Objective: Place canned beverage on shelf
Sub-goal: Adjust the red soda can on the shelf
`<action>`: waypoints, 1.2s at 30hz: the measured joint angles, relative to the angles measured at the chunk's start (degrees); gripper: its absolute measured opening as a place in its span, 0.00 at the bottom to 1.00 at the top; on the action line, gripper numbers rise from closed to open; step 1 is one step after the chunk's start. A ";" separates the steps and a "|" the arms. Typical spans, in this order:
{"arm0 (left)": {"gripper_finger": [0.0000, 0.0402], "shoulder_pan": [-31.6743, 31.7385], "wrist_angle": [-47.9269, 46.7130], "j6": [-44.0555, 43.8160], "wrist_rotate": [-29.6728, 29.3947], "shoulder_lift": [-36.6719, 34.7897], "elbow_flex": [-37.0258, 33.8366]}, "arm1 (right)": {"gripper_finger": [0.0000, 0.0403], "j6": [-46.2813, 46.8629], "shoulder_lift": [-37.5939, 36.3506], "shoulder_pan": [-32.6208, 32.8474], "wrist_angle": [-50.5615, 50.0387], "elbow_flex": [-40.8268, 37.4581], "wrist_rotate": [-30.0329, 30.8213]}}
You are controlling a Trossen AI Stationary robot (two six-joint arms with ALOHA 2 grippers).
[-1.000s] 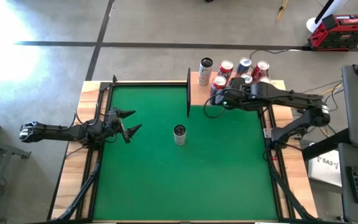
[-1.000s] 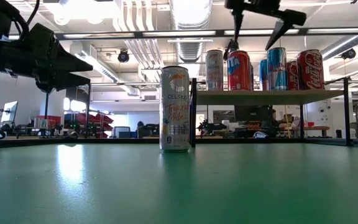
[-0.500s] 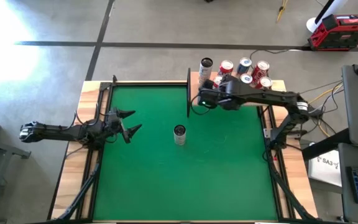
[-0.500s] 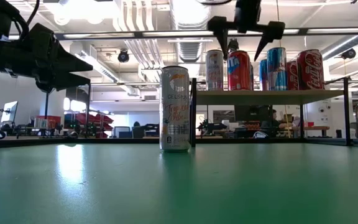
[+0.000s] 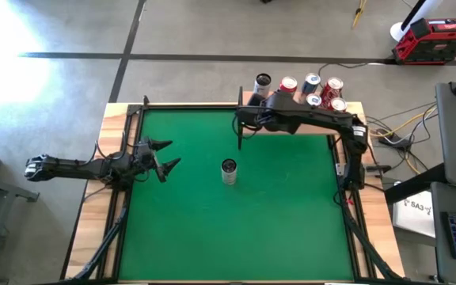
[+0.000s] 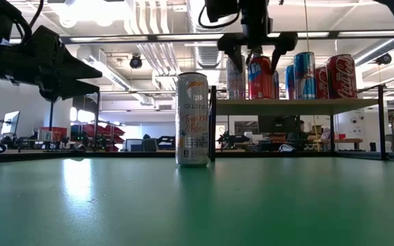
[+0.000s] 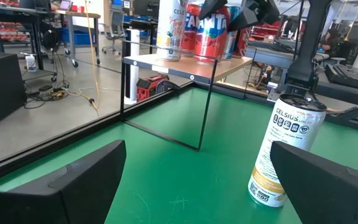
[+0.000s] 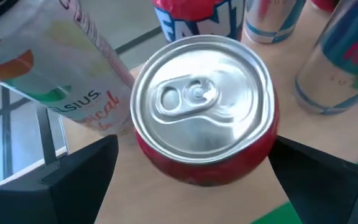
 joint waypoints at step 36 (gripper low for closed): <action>0.96 0.00 0.00 0.00 0.02 0.00 0.00 | 0.70 -5.21 0.01 -1.62 0.09 -0.50 -3.96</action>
